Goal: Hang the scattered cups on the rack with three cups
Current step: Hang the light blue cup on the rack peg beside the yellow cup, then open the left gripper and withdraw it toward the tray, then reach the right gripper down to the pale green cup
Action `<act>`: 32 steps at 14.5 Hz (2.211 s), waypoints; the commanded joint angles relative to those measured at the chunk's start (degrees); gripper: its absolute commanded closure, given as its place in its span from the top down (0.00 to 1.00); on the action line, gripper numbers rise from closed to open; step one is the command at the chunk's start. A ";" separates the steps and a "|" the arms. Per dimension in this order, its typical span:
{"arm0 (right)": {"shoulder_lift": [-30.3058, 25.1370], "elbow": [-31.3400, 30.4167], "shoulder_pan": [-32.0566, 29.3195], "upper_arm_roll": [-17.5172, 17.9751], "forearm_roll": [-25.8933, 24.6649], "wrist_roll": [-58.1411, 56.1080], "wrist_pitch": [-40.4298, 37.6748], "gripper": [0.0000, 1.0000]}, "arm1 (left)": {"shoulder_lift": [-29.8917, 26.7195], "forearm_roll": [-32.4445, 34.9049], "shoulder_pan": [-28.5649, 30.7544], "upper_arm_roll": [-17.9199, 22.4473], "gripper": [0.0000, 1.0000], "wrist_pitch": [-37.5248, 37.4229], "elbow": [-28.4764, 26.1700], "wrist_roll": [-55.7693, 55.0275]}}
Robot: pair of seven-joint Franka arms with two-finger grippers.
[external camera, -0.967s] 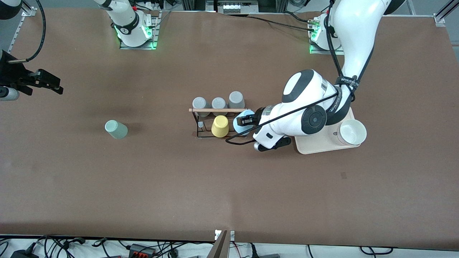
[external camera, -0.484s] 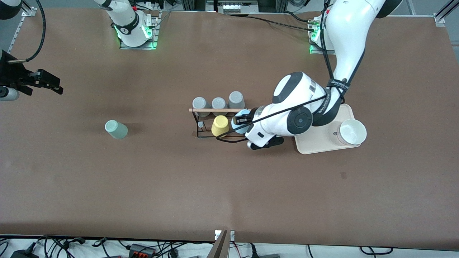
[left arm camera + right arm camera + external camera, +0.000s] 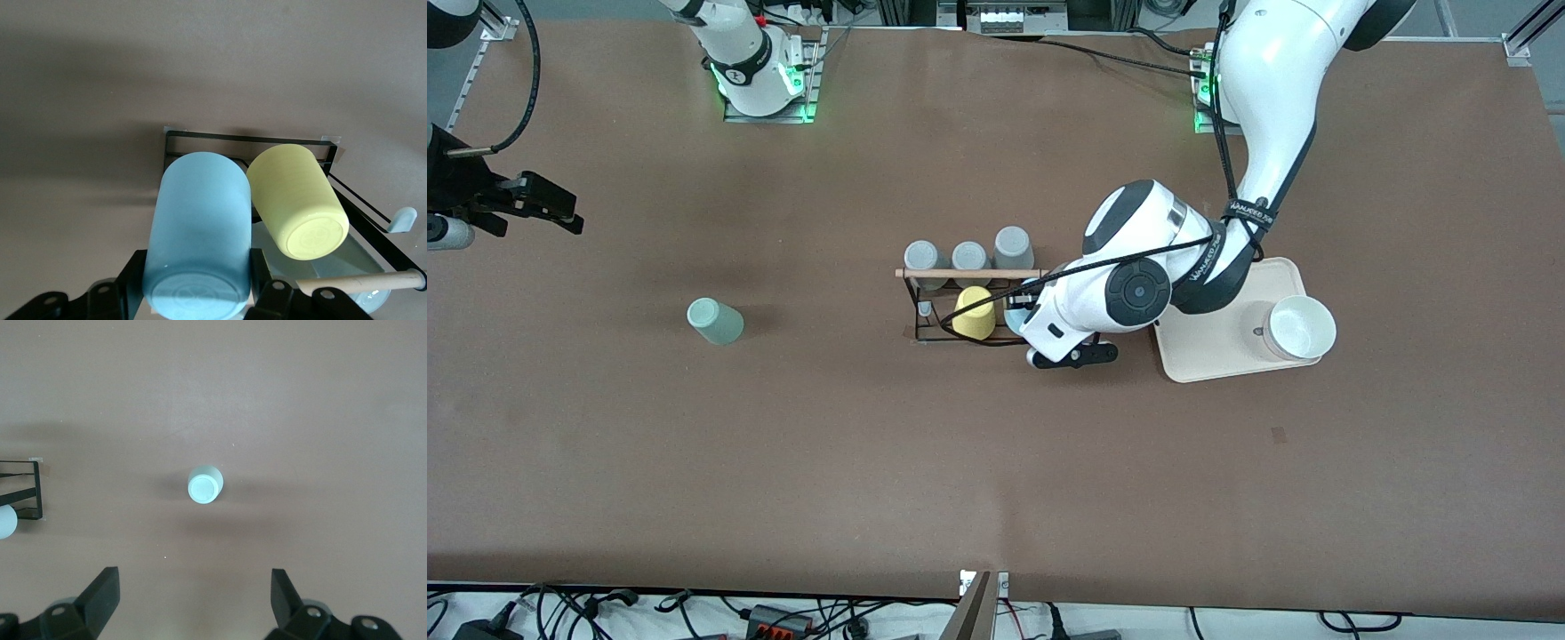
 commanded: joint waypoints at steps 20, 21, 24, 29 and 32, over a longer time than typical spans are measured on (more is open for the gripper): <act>-0.71 -0.09 -0.16 -0.41 0.61 0.49 -0.08 1.00 | -20.08 17.06 17.16 2.08 1.00 -17.83 -1.06 14.00; -0.44 -0.09 -0.16 -0.41 0.69 0.49 -0.08 1.00 | -21.05 19.09 17.51 2.16 1.00 -17.74 -1.68 14.18; 0.70 -0.09 -0.16 -0.41 0.70 0.49 0.01 1.00 | -24.91 19.72 18.83 1.99 1.00 -16.35 -8.33 14.54; 7.28 -0.18 0.28 -0.32 0.69 -0.21 1.93 1.00 | -33.63 19.29 22.35 1.55 1.00 -6.24 -22.86 19.00; 12.64 -2.97 0.19 -0.32 0.43 0.23 6.84 1.00 | -34.42 18.50 23.92 1.46 1.00 -6.58 -23.57 20.42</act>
